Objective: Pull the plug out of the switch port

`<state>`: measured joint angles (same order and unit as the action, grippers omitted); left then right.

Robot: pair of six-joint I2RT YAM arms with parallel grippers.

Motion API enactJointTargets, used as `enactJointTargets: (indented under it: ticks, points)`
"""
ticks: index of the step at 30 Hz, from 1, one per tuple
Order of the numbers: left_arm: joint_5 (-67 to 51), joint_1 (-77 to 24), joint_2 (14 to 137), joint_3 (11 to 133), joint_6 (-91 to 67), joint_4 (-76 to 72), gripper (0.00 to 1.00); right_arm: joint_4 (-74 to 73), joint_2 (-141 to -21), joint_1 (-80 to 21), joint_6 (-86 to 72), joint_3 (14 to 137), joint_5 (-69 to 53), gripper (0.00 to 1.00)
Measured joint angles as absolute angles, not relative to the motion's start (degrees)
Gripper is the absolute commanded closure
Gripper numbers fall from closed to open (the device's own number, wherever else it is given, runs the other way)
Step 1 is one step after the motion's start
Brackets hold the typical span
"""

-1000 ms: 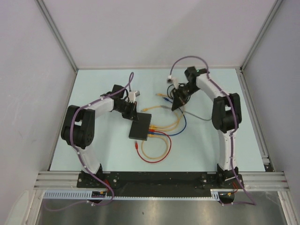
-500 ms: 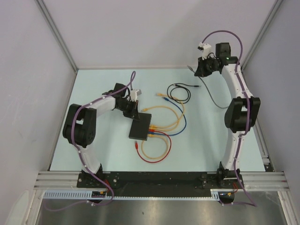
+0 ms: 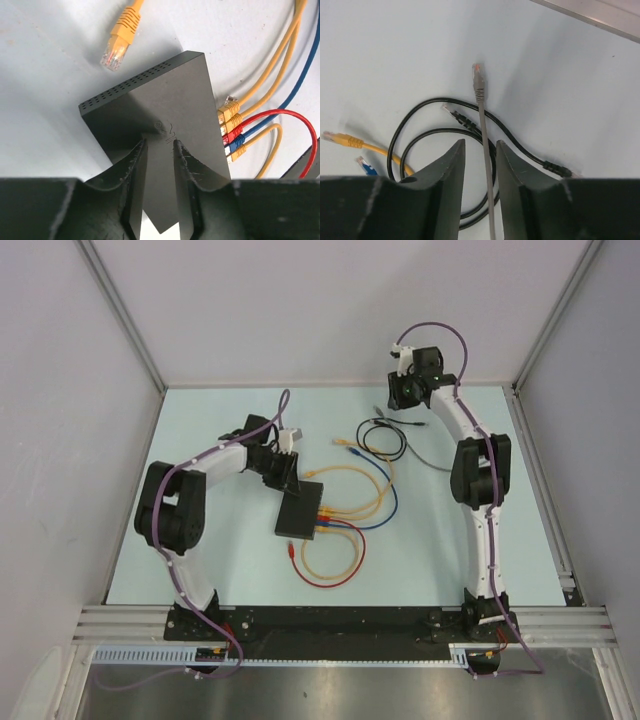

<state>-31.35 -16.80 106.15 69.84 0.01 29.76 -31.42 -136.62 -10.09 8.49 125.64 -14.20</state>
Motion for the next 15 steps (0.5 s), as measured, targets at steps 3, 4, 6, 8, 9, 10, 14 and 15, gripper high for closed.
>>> enactJointTargets:
  ticks: [3, 4, 6, 8, 9, 10, 14, 15]
  points:
    - [-30.28, -16.82, 105.71, 69.84, 0.05, 29.8, 0.61, -30.68, -136.11, -10.28, 8.27, 123.57, -14.26, 0.46]
    - [-29.95, -16.82, 105.45, 69.82, 0.05, 29.91, 0.6, -30.79, -135.74, -10.28, 8.16, 122.41, -14.48, 0.4]
    - [-29.36, -16.82, 104.75, 69.82, 0.23, 30.11, 0.56, -31.09, -134.85, -10.48, 8.16, 119.94, -15.03, 0.36]
    - [-28.49, -16.82, 103.68, 69.6, 0.43, 30.06, 0.53, -31.09, -133.19, -10.92, 8.58, 116.64, -15.0, 0.35]
    - [-27.9, -16.82, 102.8, 69.06, 0.47, 29.76, 0.49, -30.55, -131.24, -11.46, 8.67, 113.43, -14.87, 0.34]
    - [-27.35, -16.82, 101.89, 68.51, 0.51, 29.71, 0.47, -30.89, -128.84, -12.43, 8.64, 109.89, -15.46, 0.29]
    - [-25.45, -16.82, 97.91, 66.13, 1.54, 29.91, 0.31, -31.46, -121.08, -18.28, 7.88, 101.1, -20.75, 0.32]
    - [-24.97, -16.82, 96.82, 65.45, 1.98, 30.09, 0.3, -31.33, -119.48, -20.18, 7.6, 99.61, -22.9, 0.36]
